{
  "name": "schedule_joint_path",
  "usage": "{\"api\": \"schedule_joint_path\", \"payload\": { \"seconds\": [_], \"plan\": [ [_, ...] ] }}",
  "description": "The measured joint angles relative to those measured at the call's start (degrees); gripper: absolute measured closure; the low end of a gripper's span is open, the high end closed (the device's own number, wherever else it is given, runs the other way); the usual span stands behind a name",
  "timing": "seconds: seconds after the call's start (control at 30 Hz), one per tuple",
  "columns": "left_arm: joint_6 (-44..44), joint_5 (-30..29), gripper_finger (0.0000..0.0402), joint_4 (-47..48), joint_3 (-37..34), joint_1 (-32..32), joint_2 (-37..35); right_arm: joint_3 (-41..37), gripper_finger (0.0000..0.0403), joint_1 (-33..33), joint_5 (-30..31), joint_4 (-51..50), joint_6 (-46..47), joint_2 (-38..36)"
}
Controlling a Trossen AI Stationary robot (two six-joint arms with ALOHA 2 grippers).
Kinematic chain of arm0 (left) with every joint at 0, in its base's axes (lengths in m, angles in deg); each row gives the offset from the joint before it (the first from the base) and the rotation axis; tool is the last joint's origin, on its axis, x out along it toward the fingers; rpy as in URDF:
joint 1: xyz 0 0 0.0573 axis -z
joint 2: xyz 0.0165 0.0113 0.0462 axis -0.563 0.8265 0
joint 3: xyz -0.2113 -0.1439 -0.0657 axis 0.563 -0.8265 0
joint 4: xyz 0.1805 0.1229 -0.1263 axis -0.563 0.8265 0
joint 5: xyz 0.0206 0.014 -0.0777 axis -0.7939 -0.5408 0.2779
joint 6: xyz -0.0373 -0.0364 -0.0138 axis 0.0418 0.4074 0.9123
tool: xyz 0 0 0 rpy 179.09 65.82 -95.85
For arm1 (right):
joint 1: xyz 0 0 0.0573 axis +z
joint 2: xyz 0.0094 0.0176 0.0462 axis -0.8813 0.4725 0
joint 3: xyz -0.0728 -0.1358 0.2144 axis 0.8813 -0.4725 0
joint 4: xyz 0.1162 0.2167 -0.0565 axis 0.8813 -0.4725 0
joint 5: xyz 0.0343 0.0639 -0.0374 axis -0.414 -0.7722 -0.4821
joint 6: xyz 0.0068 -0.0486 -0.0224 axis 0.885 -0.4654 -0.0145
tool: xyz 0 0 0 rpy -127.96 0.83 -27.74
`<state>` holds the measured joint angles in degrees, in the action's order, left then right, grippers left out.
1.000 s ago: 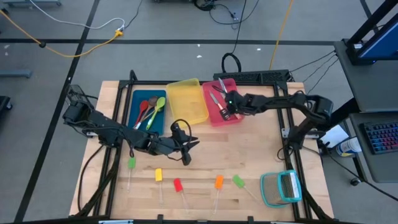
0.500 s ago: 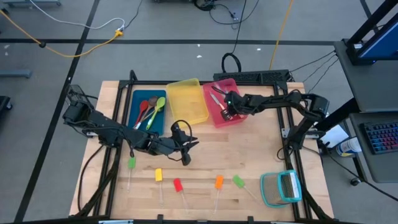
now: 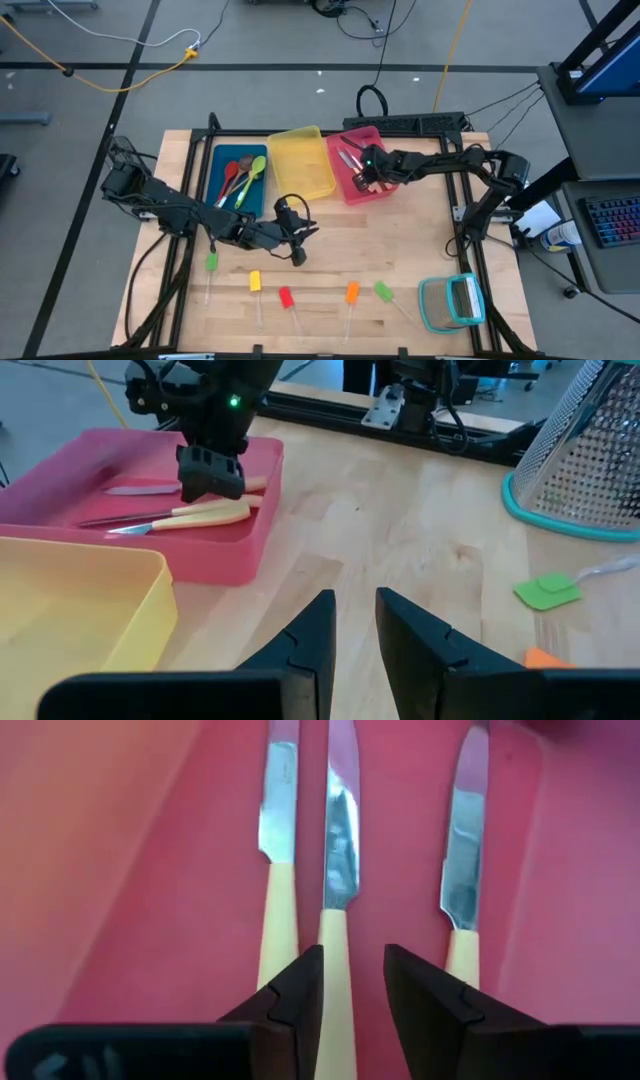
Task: Pick & Place Kitchen Items
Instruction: Put the left green spatula into the yellow bin
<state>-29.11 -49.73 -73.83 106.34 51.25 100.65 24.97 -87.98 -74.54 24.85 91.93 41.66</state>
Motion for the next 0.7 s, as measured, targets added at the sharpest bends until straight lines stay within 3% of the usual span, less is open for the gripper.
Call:
{"api": "schedule_joint_path", "payload": {
  "seconds": [0.13, 0.7],
  "plan": [
    [0.23, 0.03, 0.0325, 1.16, 0.00, 0.31, 0.00, 0.00, 0.0298, 0.11, -2.95, 0.32, -3.82, -0.96],
    [12.01, 2.36, 0.0325, 12.44, 0.03, 3.65, -0.02, 0.09, 0.0298, 6.46, -2.78, 9.84, -16.68, -8.60]
  ]
}}
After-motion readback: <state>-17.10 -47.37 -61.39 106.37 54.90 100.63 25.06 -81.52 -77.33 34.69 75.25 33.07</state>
